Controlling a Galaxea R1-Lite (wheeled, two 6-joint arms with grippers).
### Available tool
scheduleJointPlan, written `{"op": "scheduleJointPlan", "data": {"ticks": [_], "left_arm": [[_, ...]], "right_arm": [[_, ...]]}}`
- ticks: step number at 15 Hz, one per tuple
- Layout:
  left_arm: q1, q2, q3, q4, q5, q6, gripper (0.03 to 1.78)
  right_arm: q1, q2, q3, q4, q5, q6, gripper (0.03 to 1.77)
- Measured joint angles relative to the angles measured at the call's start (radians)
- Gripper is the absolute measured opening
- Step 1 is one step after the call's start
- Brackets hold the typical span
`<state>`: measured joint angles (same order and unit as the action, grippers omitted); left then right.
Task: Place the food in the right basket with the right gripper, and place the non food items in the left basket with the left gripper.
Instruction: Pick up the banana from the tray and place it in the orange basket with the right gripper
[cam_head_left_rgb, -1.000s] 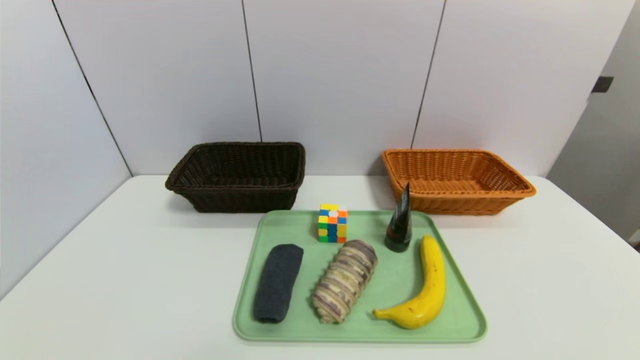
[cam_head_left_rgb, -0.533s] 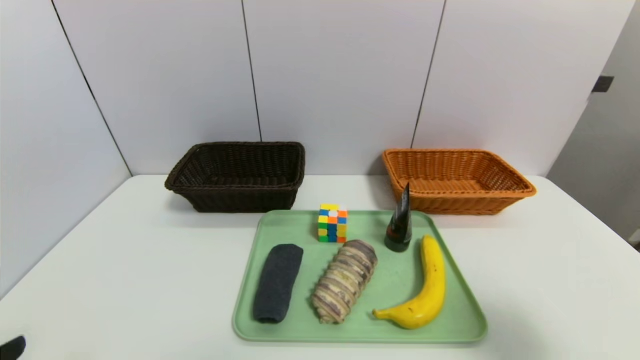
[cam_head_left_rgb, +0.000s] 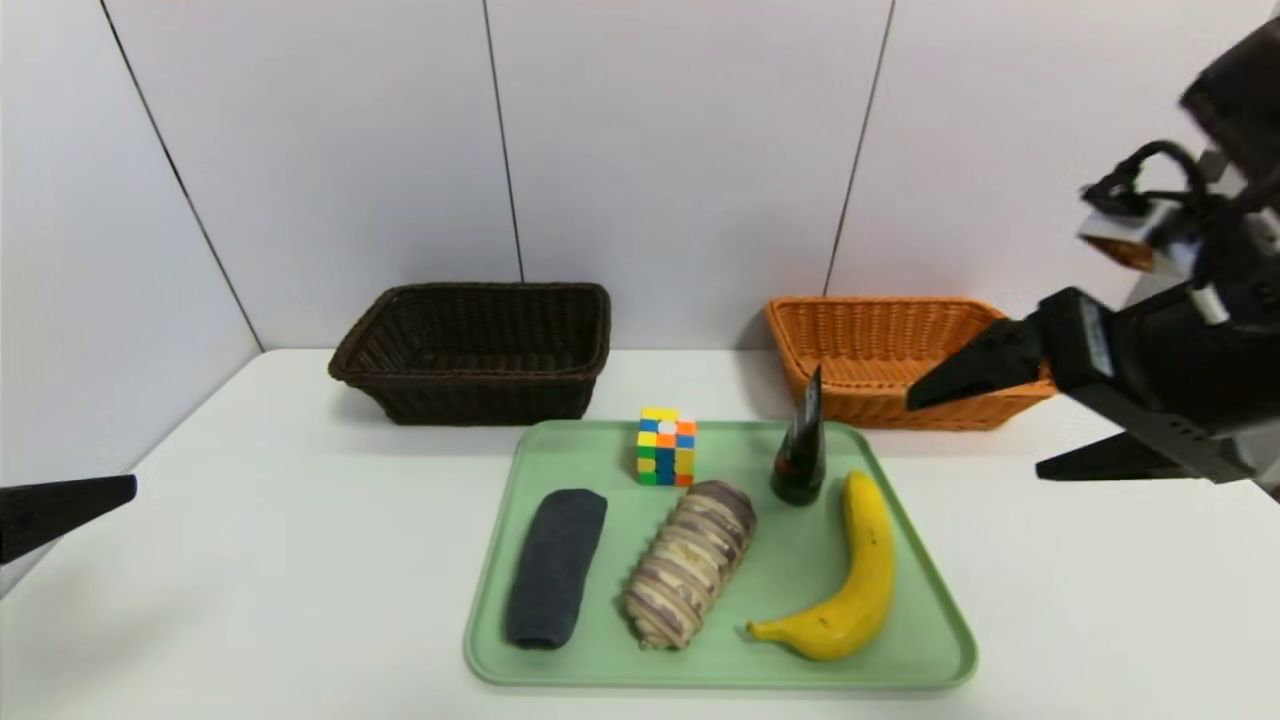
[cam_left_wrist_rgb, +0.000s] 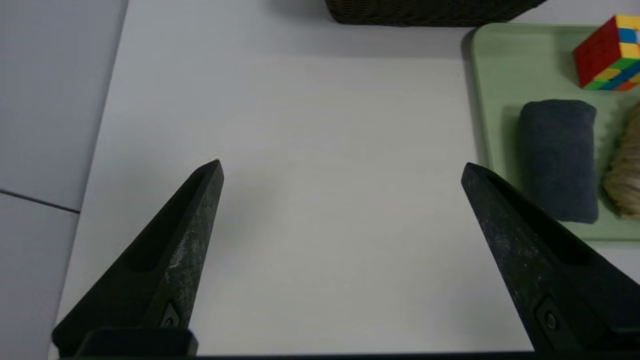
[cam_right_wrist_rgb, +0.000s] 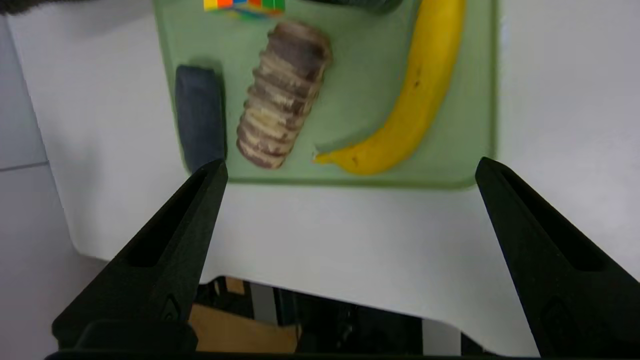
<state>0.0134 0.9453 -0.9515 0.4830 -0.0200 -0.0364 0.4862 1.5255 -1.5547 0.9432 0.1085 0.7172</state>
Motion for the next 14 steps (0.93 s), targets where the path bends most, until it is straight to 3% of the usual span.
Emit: {"op": "scheduleJointPlan", "data": {"ticks": [4,8,10,14], "left_arm": [[-0.039,0.092,-0.012,-0.105,-0.026,0.000,1.69],[-0.122,0.184,-0.039,-0.121,-0.049,-0.047,1.69],[-0.164,0.232,-0.066,-0.119,-0.033,-0.105,1.69],[-0.215,0.291,-0.086,-0.114,0.020,-0.121,1.69]], "right_arm": [[0.063,0.108,-0.035,0.076,0.007,0.084,1.71],[0.096,0.143,-0.034,0.125,0.000,0.203,1.71],[0.108,0.169,-0.033,0.125,-0.030,0.250,1.71],[0.133,0.224,-0.037,0.120,-0.060,0.322,1.71]]}}
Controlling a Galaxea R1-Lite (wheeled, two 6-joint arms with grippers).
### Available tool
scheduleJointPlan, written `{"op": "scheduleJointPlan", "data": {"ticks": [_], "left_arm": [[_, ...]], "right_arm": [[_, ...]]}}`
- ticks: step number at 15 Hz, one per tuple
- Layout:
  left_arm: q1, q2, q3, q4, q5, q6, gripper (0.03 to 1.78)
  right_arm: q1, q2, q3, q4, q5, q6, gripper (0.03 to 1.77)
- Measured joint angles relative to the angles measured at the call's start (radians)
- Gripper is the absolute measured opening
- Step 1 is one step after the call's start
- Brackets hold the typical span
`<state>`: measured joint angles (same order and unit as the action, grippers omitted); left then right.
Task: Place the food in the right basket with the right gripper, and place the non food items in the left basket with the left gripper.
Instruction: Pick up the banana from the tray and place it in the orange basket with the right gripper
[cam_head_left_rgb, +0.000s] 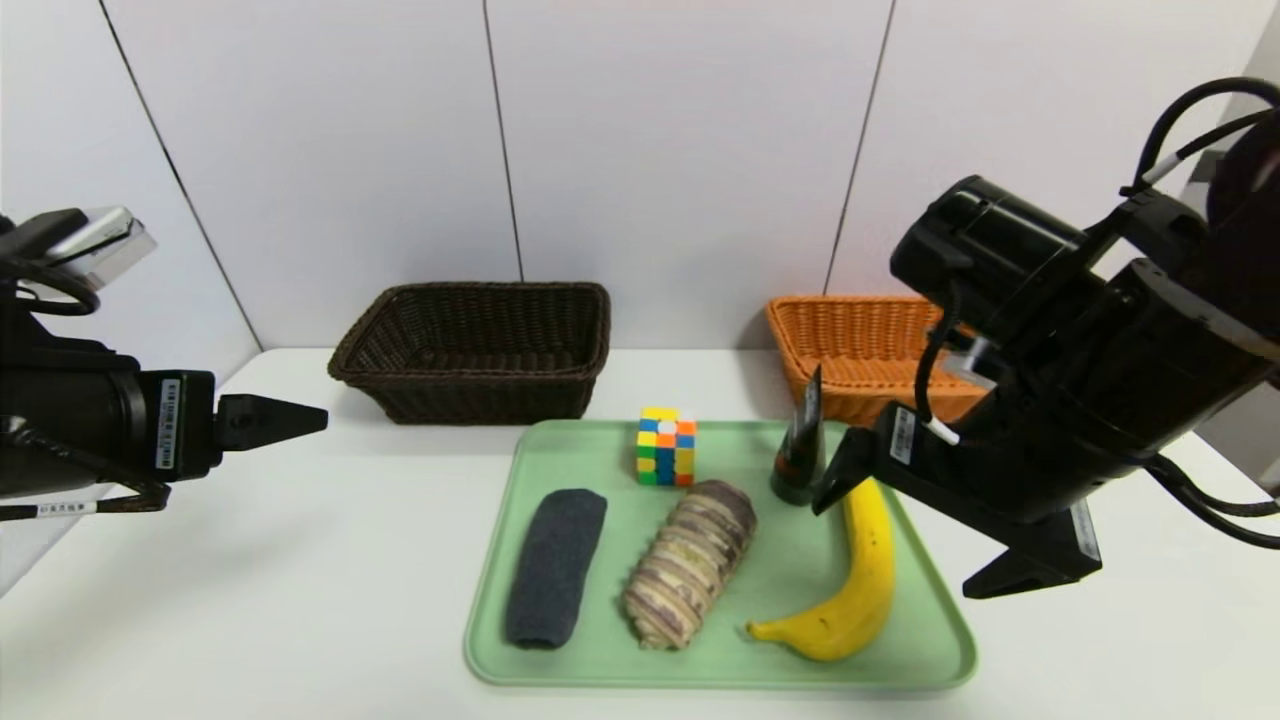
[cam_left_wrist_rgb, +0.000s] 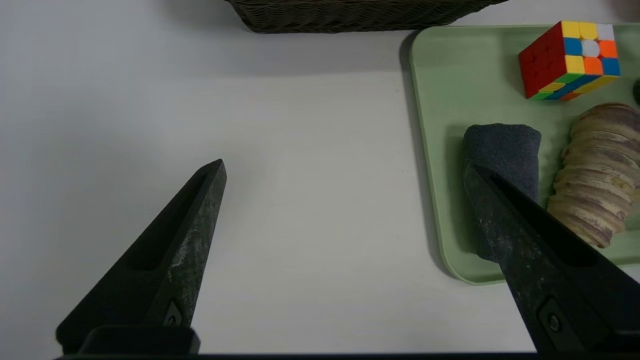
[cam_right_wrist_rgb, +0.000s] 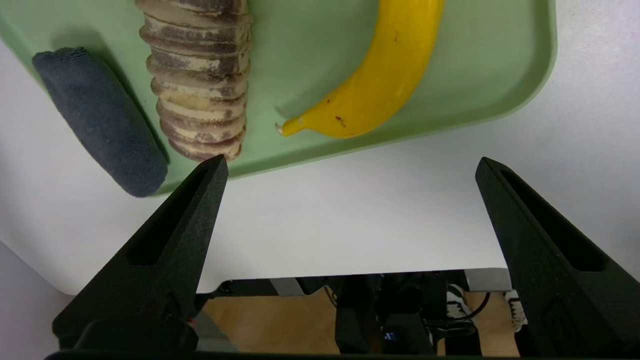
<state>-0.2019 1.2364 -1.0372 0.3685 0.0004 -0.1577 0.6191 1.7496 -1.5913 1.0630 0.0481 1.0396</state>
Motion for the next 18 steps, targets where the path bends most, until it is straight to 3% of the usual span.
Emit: {"op": "scheduleJointPlan", "data": {"ticks": [5,9,18], "left_arm": [[-0.013,0.028,-0.019,0.000,0.001,-0.001,1.69],[-0.032,0.033,-0.020,0.000,0.001,-0.019,1.69],[-0.044,0.021,-0.024,0.002,0.000,-0.020,1.69]], "right_arm": [[-0.008,0.075,-0.036,0.001,-0.010,0.048,1.71],[-0.016,0.116,-0.037,0.033,-0.089,0.037,1.71],[-0.029,0.209,-0.027,0.046,-0.071,0.057,1.71]]}}
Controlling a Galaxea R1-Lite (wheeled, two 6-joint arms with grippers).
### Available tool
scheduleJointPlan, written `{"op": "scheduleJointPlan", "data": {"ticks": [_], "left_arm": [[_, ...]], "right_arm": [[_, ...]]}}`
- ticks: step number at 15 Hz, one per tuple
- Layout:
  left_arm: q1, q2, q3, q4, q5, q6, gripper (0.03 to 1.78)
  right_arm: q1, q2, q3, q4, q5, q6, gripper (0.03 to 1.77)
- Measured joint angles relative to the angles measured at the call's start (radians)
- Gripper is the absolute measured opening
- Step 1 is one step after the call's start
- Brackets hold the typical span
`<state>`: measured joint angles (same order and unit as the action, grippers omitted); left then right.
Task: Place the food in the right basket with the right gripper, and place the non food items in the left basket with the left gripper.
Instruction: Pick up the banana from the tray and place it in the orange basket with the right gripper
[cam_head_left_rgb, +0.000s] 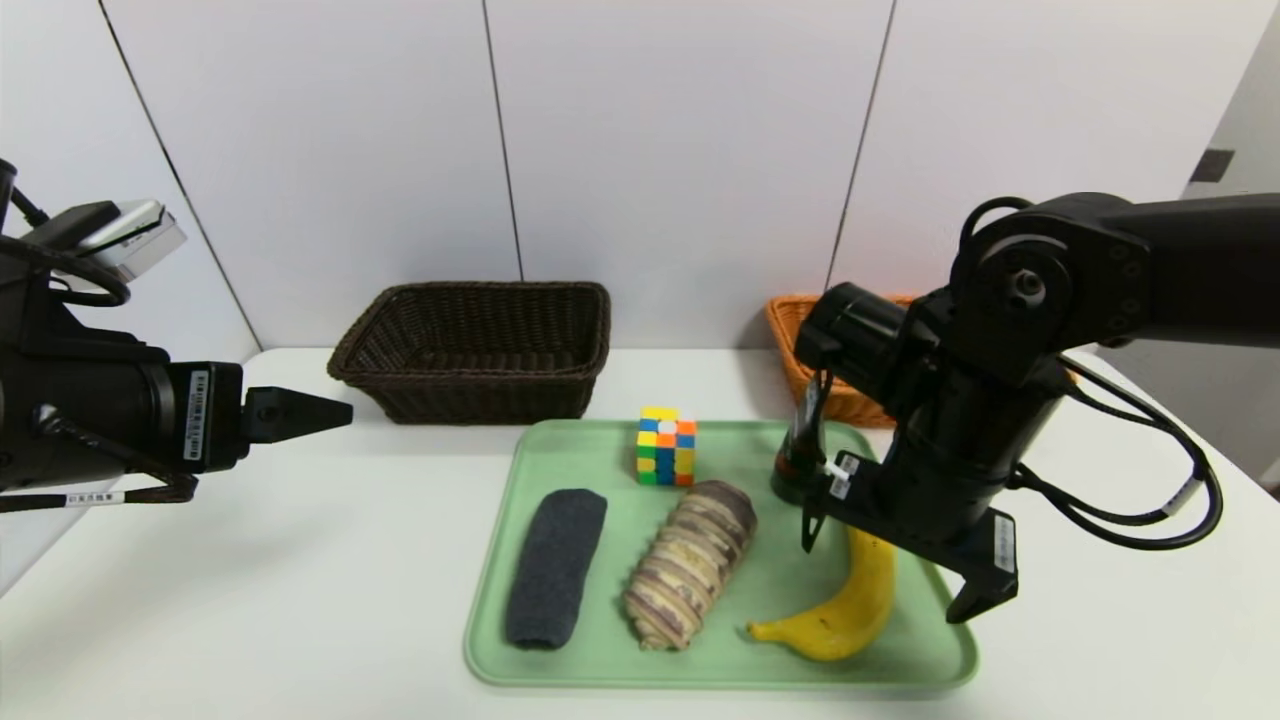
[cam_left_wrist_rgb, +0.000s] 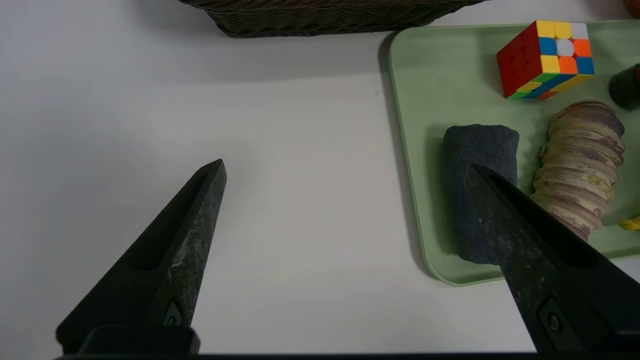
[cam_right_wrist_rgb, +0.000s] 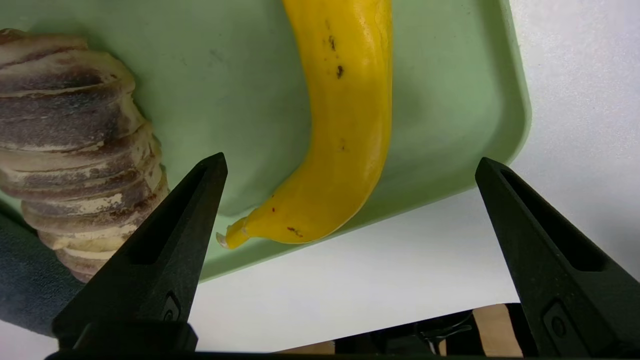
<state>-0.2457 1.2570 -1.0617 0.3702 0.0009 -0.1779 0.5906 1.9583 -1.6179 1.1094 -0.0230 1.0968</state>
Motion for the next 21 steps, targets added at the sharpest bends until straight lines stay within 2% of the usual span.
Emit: {"op": "scheduleJointPlan", "data": {"ticks": [4,10,13,16,17,19,21], "left_arm": [[-0.008,-0.005,0.000,0.002,0.002,-0.001,1.69],[-0.014,-0.012,0.000,0.002,0.001,0.000,1.69],[-0.019,-0.013,0.000,0.002,0.003,0.000,1.69],[-0.020,-0.013,0.000,0.002,0.003,0.000,1.69],[-0.019,-0.013,0.000,0.002,0.002,0.000,1.69],[-0.019,-0.013,0.000,0.002,0.002,0.000,1.69],[-0.019,-0.013,0.001,0.002,0.002,0.000,1.69]], "right_arm": [[-0.001,0.027,-0.007,-0.003,0.032,0.000,1.71],[-0.022,0.061,-0.008,-0.006,0.039,0.000,1.71],[-0.030,0.077,-0.008,-0.005,0.078,0.000,1.71],[-0.031,0.090,-0.008,-0.009,0.083,-0.001,1.68],[-0.031,0.093,-0.008,-0.010,0.084,-0.001,1.47],[-0.036,0.094,-0.007,-0.010,0.091,0.000,1.16],[-0.042,0.094,-0.005,-0.010,0.099,-0.001,0.92]]}}
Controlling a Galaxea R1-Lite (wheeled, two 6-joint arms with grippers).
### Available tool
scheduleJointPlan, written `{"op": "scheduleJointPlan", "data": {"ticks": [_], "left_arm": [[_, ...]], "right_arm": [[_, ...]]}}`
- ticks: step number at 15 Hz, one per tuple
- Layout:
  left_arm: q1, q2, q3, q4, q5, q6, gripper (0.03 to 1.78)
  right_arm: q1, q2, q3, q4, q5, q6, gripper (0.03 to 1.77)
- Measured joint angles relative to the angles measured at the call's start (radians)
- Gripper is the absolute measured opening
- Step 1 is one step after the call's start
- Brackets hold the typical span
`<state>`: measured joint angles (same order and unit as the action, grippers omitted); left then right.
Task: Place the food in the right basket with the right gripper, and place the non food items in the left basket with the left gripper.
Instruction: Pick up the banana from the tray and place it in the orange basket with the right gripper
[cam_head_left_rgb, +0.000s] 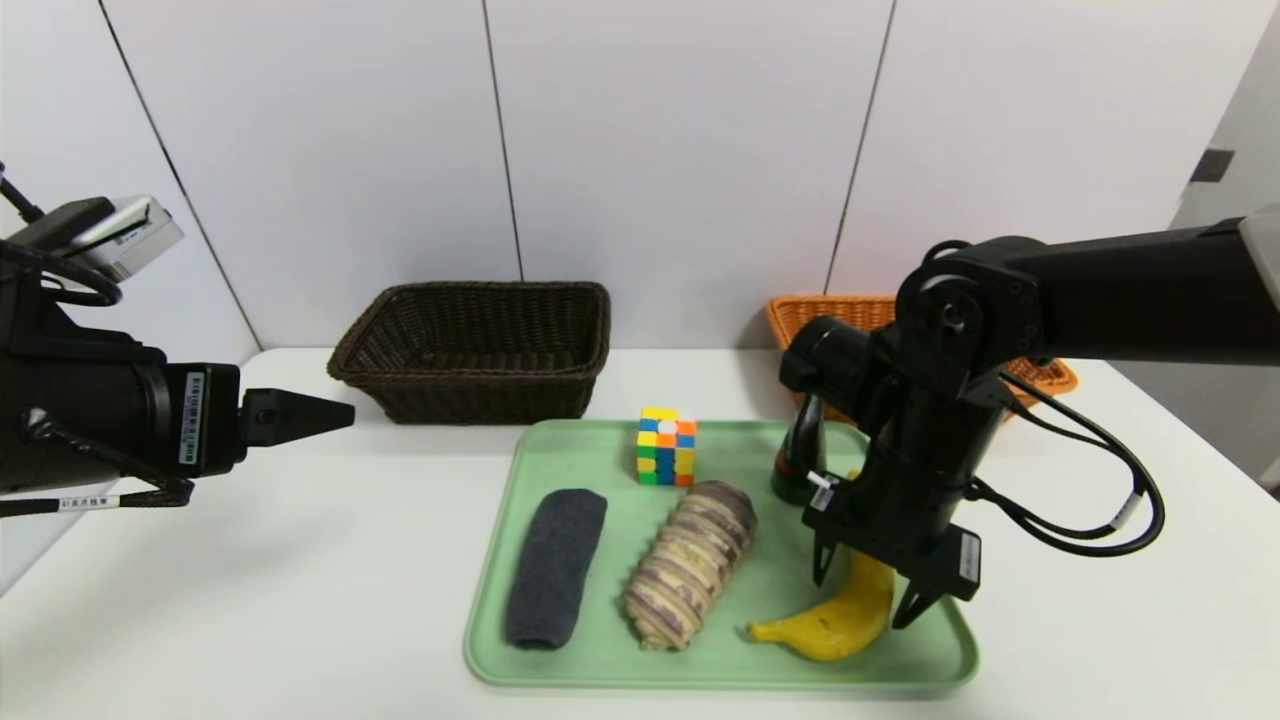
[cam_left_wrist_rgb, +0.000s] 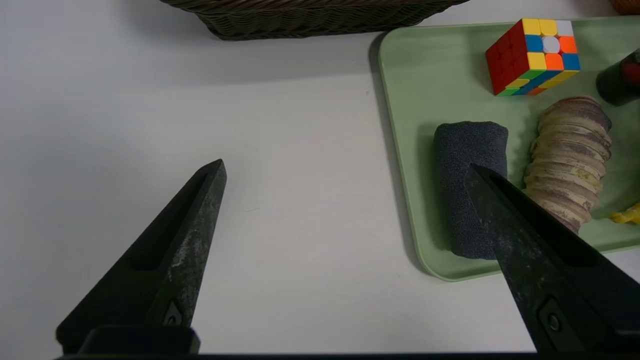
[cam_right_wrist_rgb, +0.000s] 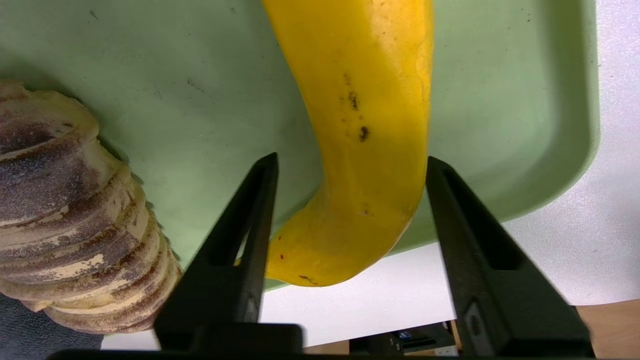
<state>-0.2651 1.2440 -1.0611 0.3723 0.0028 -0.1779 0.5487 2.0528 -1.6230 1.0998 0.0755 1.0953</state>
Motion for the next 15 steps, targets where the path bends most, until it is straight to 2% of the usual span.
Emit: {"op": "scheduleJointPlan", "data": {"ticks": [2,3,10,15], "left_arm": [[0.000,0.000,0.002,0.000,0.000,0.000,1.69],[0.000,-0.001,0.003,0.000,0.000,0.000,1.69],[0.000,-0.006,0.007,0.000,-0.001,-0.001,1.69],[0.000,-0.006,0.004,-0.002,-0.004,-0.001,1.69]], "right_arm": [[-0.007,0.000,0.001,0.000,0.001,0.000,0.71],[-0.009,-0.001,0.002,-0.001,0.002,0.000,0.46],[-0.011,-0.036,0.011,0.003,0.008,0.001,0.46],[-0.024,-0.158,0.011,0.012,0.010,0.034,0.46]]}}
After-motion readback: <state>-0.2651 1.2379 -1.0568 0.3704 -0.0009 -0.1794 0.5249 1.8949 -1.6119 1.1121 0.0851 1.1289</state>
